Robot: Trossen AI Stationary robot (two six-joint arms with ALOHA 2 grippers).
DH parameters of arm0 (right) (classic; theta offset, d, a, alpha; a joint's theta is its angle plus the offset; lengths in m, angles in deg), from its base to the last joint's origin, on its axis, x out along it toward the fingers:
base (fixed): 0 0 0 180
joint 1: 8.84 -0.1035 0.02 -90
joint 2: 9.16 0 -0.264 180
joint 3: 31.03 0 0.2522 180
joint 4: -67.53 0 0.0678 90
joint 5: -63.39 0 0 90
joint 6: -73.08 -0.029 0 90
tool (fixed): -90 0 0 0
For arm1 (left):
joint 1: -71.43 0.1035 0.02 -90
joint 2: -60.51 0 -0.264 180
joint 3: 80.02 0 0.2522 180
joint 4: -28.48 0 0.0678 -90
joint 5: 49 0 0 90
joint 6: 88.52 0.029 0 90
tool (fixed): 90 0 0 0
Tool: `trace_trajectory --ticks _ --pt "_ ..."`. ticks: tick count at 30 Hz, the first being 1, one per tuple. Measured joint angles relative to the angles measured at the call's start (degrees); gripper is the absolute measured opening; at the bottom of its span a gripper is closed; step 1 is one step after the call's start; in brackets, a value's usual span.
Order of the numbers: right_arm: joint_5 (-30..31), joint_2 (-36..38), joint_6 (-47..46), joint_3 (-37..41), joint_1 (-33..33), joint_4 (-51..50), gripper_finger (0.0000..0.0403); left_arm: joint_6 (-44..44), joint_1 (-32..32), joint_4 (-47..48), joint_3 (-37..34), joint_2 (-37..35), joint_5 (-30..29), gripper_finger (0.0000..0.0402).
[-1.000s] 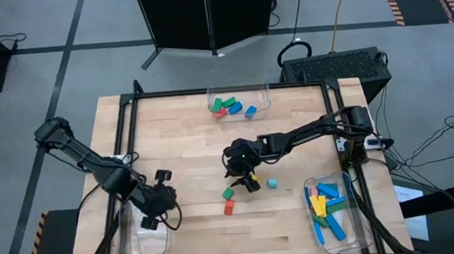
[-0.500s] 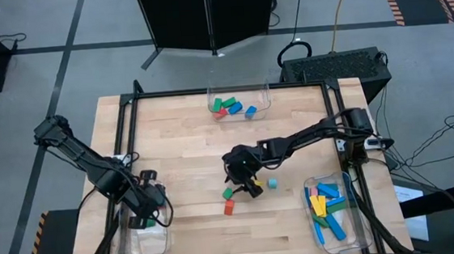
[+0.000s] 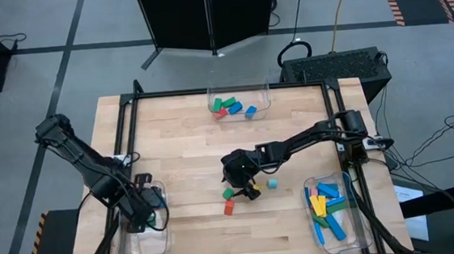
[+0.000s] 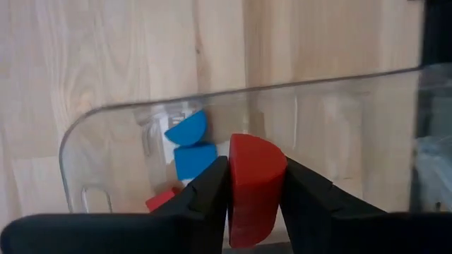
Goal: Sort blocks by size
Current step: Put the red half circle block into the bottom left transparent bin, then put the green half circle block into the bottom left transparent bin
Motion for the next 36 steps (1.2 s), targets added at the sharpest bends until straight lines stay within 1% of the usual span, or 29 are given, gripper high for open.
trace_trajectory --ticks 5,9,14,16,18,21,24,29,34,36 --pt "0.0 -0.1 0.2 0.1 0.0 -0.1 0.0311 -4.5 -1.6 0.3 -4.6 0.3 -0.3 0.0144" --pt "0.0 -0.1 0.2 0.1 0.0 -0.2 0.0311 -6.3 -1.9 0.3 -7.3 0.8 0.0 0.0164" --pt "0.0 -0.1 0.1 0.0 0.0 -0.3 0.0311 -5.7 -1.9 0.0 -7.5 1.1 0.0 0.017" --pt "-0.2 -0.1 -0.1 0.0 0.0 -0.4 0.0311 -3.6 -1.9 0.0 -7.5 1.1 -0.2 0.0171" --pt "-0.3 -0.4 -0.3 0.0 0.0 -0.2 0.0311 -1.1 -1.9 0.6 -7.5 1.1 -1.5 0.0171" --pt "-0.5 -1.7 -0.3 0.0 0.1 -0.7 0.0311 -0.2 -1.9 2.1 -7.4 1.1 -3.6 0.0171" --pt "-0.4 -3.3 -0.2 0.0 0.1 -0.3 0.0311 -0.4 -1.8 4.3 -6.5 1.1 -3.6 0.0171" --pt "-0.8 -4.5 -0.5 0.0 0.1 0.7 0.0306 -5.8 -1.8 10.2 -2.4 1.1 -0.1 0.0171" --pt "-0.9 -4.5 -1.0 0.0 0.3 0.9 0.0271 -6.1 -1.8 13.0 1.8 1.1 -0.2 0.0171" --pt "-0.8 -4.6 -1.5 0.0 0.3 1.5 0.0251 -4.7 -1.8 12.7 3.4 1.1 -2.0 0.0171"
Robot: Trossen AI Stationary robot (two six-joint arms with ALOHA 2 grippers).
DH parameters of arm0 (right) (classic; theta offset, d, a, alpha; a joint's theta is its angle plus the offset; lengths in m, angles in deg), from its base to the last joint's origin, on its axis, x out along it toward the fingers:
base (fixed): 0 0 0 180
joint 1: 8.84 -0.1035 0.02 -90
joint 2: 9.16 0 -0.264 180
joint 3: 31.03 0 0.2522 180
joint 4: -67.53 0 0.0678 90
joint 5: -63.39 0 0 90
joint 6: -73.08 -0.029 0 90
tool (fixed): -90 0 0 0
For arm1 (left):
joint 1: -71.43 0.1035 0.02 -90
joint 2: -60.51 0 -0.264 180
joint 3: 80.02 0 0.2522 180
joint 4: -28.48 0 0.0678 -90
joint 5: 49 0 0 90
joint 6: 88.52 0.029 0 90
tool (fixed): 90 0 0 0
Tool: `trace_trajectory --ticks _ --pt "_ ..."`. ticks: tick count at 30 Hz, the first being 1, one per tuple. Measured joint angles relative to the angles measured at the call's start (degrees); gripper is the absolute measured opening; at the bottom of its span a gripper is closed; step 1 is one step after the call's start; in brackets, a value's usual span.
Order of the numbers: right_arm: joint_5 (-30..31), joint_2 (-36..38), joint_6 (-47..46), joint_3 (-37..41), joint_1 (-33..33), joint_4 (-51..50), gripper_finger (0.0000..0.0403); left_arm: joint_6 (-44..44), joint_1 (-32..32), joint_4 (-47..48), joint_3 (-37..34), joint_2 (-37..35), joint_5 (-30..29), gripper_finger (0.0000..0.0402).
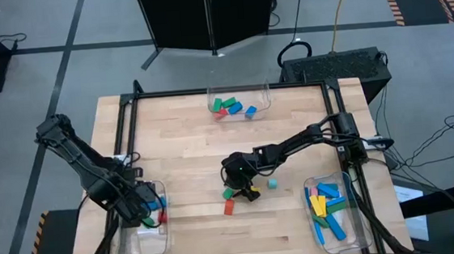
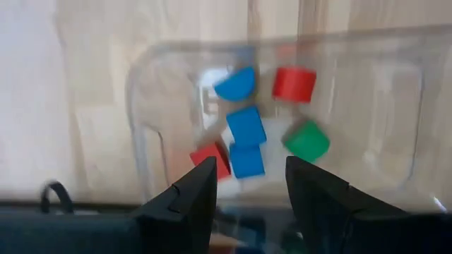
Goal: Sort blocks by size
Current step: Put the green half circle block into the bottom left transparent bin
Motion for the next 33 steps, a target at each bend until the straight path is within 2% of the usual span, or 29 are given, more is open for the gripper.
trace_trajectory --ticks 7,10,13,17,21,27,33 --pt "-2.4 -0.1 -0.2 0.0 0.0 1.4 0.0177 7.2 0.0 -0.8 2.7 0.0 -14.1 0.0171" --pt "-2.6 -0.1 -0.2 0.0 0.0 1.3 0.0153 11.7 0.3 -2.0 2.7 0.0 -20.5 0.0171" --pt "-2.6 -0.1 -1.5 0.0 0.0 1.4 0.0136 16.1 1.1 -4.8 2.7 0.0 -24.5 0.0171" --pt "-3.7 -0.1 -3.7 0.0 0.5 1.4 0.0131 20.9 1.9 -8.2 2.7 0.0 -26.6 0.0171" --pt "-7.9 -0.1 -6.3 0.0 1.4 1.9 0.0134 25.3 2.9 -11.2 2.7 0.0 -27.2 0.0171" --pt "-14.1 -0.1 -10.3 0.0 3.0 6.0 0.0134 29.7 4.5 -13.9 2.7 0.0 -32.0 0.0171" --pt "-18.3 -0.1 -14.4 0.0 4.3 10.7 0.0134 35.5 6.9 -17.8 2.7 0.0 -32.8 0.0171"
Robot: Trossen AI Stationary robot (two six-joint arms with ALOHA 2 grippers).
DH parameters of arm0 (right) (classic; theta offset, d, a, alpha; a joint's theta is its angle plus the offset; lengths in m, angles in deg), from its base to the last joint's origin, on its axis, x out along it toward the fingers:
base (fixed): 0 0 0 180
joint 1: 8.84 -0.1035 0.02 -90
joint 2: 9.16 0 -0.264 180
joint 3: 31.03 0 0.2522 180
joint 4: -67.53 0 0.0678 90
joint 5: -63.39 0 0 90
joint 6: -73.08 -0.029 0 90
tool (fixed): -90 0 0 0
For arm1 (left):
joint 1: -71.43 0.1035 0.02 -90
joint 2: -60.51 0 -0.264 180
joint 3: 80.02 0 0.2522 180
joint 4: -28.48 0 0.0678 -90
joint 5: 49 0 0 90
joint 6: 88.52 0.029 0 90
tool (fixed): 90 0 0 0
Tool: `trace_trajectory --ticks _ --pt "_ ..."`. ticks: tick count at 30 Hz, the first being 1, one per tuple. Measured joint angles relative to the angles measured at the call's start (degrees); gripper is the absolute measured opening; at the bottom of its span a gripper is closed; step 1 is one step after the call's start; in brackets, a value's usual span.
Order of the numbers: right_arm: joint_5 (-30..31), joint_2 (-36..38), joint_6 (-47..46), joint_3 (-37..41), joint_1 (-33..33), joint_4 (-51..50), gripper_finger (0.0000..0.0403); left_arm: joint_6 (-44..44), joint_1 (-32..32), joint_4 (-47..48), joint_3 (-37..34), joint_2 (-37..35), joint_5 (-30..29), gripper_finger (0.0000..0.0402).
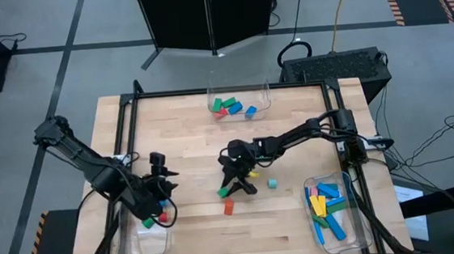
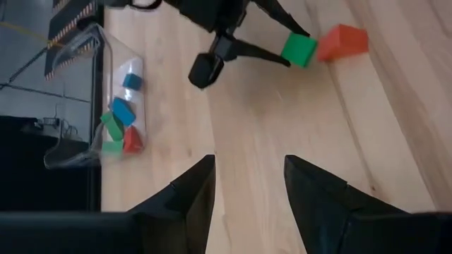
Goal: Sort blocks by size
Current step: Put the green half circle block into the bottom left transparent bin
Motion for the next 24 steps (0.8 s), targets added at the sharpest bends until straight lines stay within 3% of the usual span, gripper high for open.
trace_trajectory --ticks 8,17,24 --pt "-1.0 0.0 -3.5 0.0 0.3 5.4 0.0135 5.4 2.9 -6.6 -1.3 0.0 0.0 0.0171" --pt "-0.7 0.0 -11.8 0.0 0.3 18.6 0.0135 5.7 6.2 -13.7 -5.4 0.2 0.0 0.0171" --pt "-0.8 0.0 -16.5 0.0 1.9 22.3 0.0135 18.9 6.6 -23.3 -9.3 0.2 4.3 0.0171"
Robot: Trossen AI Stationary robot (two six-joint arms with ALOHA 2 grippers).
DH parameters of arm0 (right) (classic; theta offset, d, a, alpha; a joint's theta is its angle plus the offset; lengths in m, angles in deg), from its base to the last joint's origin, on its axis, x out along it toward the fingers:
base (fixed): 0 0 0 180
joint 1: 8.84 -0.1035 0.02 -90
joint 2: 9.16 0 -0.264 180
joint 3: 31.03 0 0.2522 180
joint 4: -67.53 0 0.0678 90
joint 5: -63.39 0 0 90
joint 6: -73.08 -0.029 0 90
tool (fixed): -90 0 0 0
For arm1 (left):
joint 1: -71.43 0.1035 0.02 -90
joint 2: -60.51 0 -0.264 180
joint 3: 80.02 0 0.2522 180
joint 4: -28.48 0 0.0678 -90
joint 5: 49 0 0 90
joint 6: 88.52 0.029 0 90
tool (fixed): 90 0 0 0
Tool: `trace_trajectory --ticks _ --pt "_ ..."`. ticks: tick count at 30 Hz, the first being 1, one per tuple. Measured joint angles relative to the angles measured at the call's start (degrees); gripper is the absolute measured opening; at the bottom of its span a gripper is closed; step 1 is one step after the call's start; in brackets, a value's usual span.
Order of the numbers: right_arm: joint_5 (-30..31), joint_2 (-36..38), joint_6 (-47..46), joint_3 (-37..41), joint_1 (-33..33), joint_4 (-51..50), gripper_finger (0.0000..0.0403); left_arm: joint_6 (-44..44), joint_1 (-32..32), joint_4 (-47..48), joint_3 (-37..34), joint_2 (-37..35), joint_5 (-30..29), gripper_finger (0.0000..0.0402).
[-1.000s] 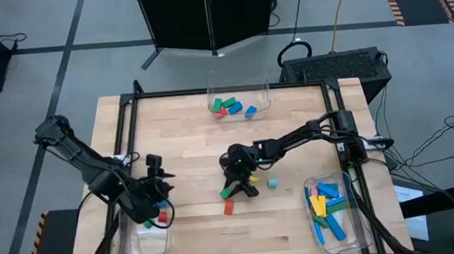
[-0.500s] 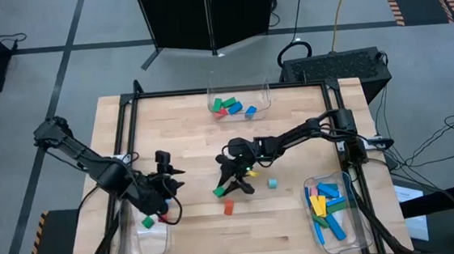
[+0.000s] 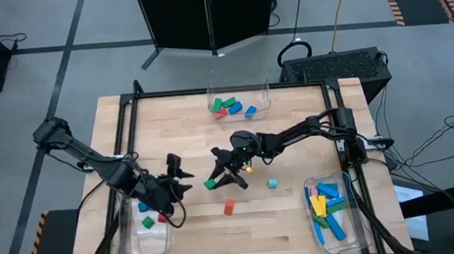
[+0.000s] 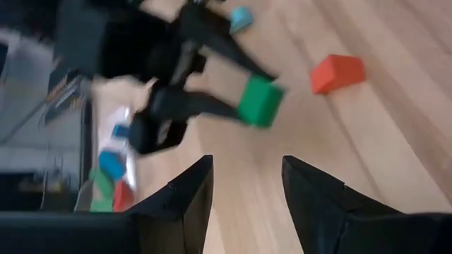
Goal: Sort blocks by size
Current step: Put the green half circle block into the bottom left transparent bin
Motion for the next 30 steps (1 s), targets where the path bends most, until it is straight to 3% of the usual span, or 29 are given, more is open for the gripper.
trace_trajectory --ticks 8,30 --pt "0.0 0.0 -2.2 0.0 0.9 0.1 0.0135 8.2 1.5 -13.0 -3.7 0.0 1.5 0.0171" --pt "-0.1 0.0 -5.3 0.0 0.9 4.4 0.0135 13.1 4.8 -19.3 -3.9 8.5 4.1 0.0171"
